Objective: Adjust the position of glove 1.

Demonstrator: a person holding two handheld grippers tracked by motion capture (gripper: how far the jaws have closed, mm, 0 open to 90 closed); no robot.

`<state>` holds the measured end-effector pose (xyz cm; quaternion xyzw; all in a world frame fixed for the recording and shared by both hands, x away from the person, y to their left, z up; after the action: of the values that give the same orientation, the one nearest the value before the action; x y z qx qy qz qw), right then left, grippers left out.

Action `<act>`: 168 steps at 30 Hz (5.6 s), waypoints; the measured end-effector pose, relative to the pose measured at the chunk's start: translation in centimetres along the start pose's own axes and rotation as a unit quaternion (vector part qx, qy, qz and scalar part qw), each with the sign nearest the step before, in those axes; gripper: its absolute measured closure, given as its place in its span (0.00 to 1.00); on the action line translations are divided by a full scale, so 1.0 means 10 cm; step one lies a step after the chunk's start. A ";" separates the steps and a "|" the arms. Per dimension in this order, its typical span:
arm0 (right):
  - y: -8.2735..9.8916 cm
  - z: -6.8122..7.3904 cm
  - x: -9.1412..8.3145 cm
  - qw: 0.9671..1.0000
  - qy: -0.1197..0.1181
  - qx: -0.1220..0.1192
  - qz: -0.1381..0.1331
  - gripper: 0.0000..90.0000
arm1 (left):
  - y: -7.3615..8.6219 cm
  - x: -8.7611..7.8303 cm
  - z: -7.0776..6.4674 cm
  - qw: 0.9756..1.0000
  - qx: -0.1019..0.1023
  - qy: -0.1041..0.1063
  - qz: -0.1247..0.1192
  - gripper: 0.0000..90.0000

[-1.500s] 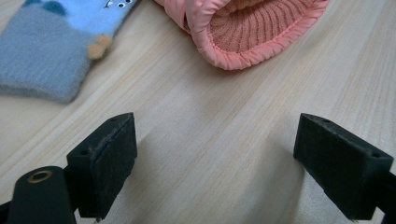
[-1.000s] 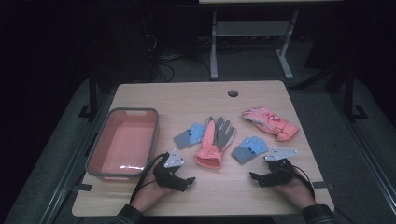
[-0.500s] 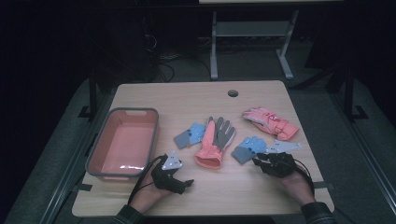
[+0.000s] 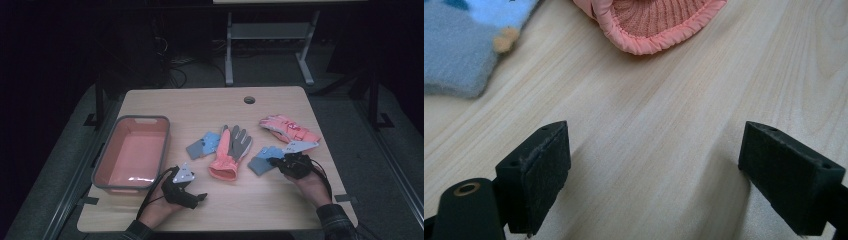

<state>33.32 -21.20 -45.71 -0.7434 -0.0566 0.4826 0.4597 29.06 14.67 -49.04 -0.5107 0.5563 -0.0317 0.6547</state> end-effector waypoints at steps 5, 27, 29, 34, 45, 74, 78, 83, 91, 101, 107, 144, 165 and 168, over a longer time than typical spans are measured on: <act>-0.03 -0.08 0.10 1.000 -0.002 0.009 0.005 1.00 | 0.00 0.00 0.00 1.000 0.000 0.000 0.000 0.14; -0.01 -0.19 0.42 0.999 -0.009 0.024 0.033 1.00 | 0.00 0.00 0.01 1.000 0.004 0.001 0.003 0.14; -0.01 -0.19 0.41 0.999 -0.012 0.026 0.034 1.00 | 0.00 0.00 0.01 1.000 0.004 0.001 0.003 0.14; -0.01 -0.16 0.41 0.999 -0.022 0.024 0.037 1.00 | 0.00 0.00 0.01 1.000 0.004 0.001 0.003 0.14; -0.03 -0.01 0.37 0.998 -0.038 0.008 0.048 1.00 | 0.00 0.00 0.01 1.000 0.004 0.001 0.003 0.14; -0.09 0.52 0.28 0.995 -0.074 -0.020 0.063 1.00 | 0.00 0.00 0.01 1.000 0.004 0.001 0.003 0.14; -0.11 0.62 0.28 0.994 -0.083 -0.028 0.061 1.00 | 0.00 0.00 0.01 1.000 0.004 0.001 0.003 0.14; -0.13 0.73 0.27 0.993 -0.092 -0.038 0.062 1.00 | 0.00 0.00 0.01 1.000 0.004 0.001 0.003 0.14; -0.16 0.89 0.27 0.991 -0.110 -0.048 0.061 1.00 | 0.00 0.00 0.01 1.000 0.004 0.001 0.003 0.14; -0.20 1.05 0.28 0.988 -0.132 -0.062 0.055 1.00 | 0.00 0.00 0.01 1.000 0.004 0.001 0.003 0.14; -0.22 1.08 0.27 0.987 -0.136 -0.065 0.050 1.00 | 0.00 0.00 0.01 1.000 0.004 0.001 0.003 0.14; 0.48 0.06 0.02 1.000 0.003 0.010 0.029 0.15 | -0.14 -0.03 -0.07 0.999 -0.025 0.001 0.019 0.16; 0.50 0.05 0.02 1.000 0.003 0.011 0.017 0.14 | -0.87 -0.05 0.08 0.999 -0.036 -0.013 -0.003 0.16; 0.50 0.05 0.02 1.000 0.003 0.011 0.017 0.14 | -0.97 -0.02 0.13 0.999 -0.033 -0.021 -0.007 0.16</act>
<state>31.24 -23.65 -49.59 -0.7405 -0.0379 0.4888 0.4596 35.11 11.00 -42.27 -0.5362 0.5393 -0.0071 0.6493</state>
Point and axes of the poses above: each handheld gripper's, and its own axes: x roughly forward along the jaws, y roughly out of its underside, z roughly to its left, the point moved 2 cm from there along x, roughly forward along the jaws, and after that the axes turned 11 degrees about -x, right-handed, at the moved point
